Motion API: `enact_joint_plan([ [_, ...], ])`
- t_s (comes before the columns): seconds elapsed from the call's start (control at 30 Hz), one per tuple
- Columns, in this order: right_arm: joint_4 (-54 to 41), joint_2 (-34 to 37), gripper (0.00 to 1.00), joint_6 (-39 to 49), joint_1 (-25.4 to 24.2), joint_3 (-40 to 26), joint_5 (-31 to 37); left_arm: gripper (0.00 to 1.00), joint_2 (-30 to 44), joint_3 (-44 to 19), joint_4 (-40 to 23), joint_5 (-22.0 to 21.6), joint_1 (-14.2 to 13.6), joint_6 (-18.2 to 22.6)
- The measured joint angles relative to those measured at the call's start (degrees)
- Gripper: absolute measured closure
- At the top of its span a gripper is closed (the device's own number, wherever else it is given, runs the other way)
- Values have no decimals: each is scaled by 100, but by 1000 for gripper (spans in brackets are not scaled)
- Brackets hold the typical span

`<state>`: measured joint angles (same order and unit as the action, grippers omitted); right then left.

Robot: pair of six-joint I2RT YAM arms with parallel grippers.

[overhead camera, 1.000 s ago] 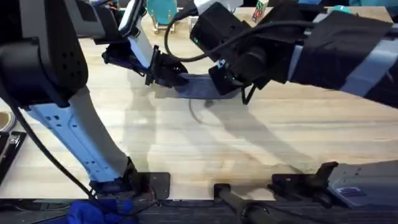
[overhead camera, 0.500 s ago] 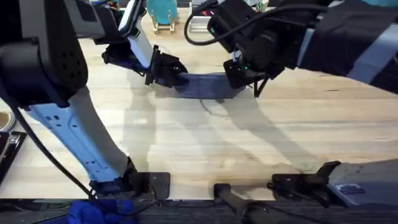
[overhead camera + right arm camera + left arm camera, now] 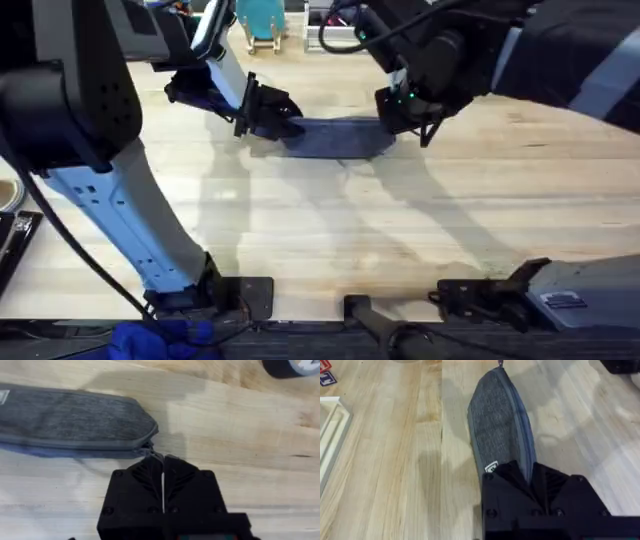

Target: Unzip the bag, pick up the pens from the table one at a time and place them inside, then zip the bag closed.

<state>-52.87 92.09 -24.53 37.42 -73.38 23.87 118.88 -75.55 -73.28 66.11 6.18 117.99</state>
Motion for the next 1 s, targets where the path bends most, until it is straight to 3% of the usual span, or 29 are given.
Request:
enact_joint_plan([
  [0.67,-97,2,970,-357,-373,17,-255,959,0,0,2,22,-42,0],
  [1.0,406,2,970,-830,-613,645,-278,959,2,0,2,26,-42,0],
])
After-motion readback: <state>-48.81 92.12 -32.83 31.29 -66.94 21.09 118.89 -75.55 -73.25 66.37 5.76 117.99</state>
